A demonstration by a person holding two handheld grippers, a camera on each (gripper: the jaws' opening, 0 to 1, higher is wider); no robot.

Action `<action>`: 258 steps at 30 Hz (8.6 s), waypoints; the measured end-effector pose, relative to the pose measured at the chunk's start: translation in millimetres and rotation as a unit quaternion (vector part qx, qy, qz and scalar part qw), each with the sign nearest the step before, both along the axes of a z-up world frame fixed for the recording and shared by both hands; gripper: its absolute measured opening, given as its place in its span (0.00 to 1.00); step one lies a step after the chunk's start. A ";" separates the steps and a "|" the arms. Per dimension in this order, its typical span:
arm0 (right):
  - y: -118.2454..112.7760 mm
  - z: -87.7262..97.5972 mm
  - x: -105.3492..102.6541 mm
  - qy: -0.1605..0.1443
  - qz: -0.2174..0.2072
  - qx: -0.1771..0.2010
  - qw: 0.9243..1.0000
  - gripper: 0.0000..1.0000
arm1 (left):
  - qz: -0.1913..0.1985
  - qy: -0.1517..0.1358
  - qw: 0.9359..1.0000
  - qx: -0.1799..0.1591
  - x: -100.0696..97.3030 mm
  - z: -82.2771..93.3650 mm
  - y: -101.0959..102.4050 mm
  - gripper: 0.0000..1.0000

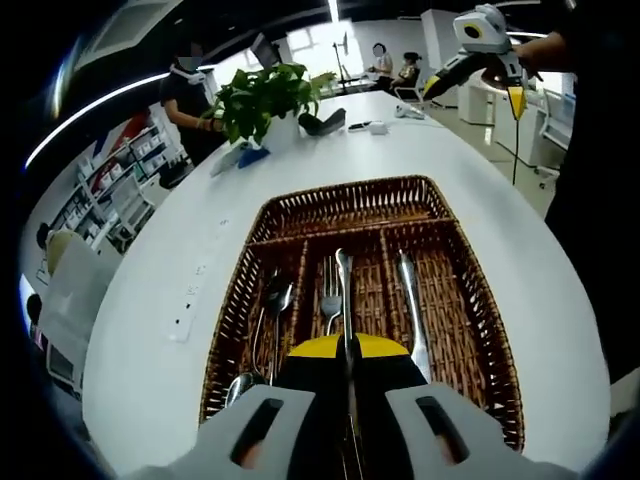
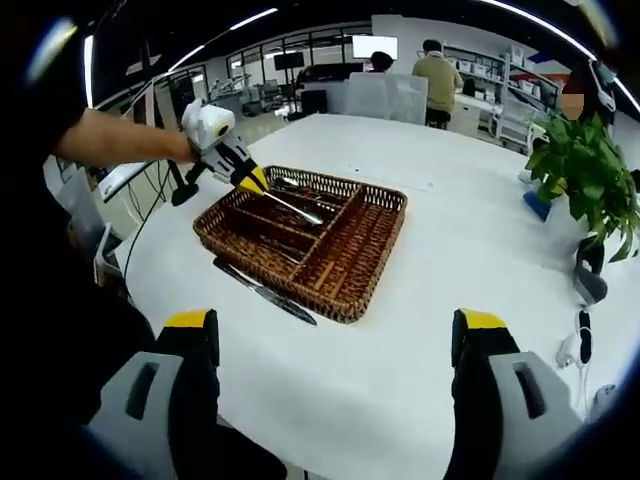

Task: Arrange the knives, forks, and spoons in their matching storage slots by inserting each utensil handle-first until every utensil is classified and aligned in the correct compartment

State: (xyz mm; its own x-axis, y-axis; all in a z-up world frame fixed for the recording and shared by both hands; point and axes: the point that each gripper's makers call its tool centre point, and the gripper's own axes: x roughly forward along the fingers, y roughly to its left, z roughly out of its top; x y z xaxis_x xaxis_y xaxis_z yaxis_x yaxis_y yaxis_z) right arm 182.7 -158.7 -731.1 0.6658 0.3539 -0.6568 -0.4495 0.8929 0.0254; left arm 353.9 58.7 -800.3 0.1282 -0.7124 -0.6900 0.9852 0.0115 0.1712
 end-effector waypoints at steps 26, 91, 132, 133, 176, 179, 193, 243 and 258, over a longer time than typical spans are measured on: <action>19.5 -8.6 10.2 0.015 0.019 0.005 1.000 1.00 | 0.059 0.099 0.992 0.049 4.9 -60.5 11.6 0.02; 21.8 47.2 16.9 -0.079 0.049 0.043 0.995 1.00 | 0.400 0.003 0.901 -0.165 -107.9 129.7 129.3 0.99; 14.5 59.9 29.8 -0.098 0.038 0.029 0.994 1.00 | 0.406 0.019 0.900 -0.154 -130.4 116.2 159.1 0.99; 14.7 60.2 29.6 -0.098 0.038 0.029 0.994 1.00 | 0.405 0.020 0.901 -0.157 -131.1 117.7 157.5 0.99; 49.5 -6.2 27.6 -0.066 0.141 0.014 0.988 0.94 | 0.401 -0.021 0.903 -0.154 -147.6 127.8 154.4 0.99; 51.4 -14.6 24.9 -0.056 0.144 0.005 0.988 0.92 | 0.398 -0.023 0.904 -0.156 -148.8 128.8 151.3 0.99; 61.3 -59.4 6.5 0.046 0.139 0.027 0.989 0.88 | 0.406 -0.022 0.901 -0.154 -151.2 128.6 159.7 0.99; 105.4 -131.1 11.9 0.145 0.189 0.019 0.971 0.49 | 0.420 -0.033 0.895 -0.146 -147.1 125.1 212.9 0.98; 97.0 -143.4 11.6 0.112 0.240 -0.070 0.962 0.19 | 0.417 -0.022 0.897 -0.144 -151.1 121.4 206.3 0.98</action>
State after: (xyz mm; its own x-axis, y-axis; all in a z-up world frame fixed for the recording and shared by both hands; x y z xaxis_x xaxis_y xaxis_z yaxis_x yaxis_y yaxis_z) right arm 194.3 -61.7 -874.5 0.2842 0.4827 -0.8284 -0.8087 0.5848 0.0633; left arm 202.7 264.9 -678.9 0.7221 -0.5043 -0.4735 0.6056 0.7917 0.0805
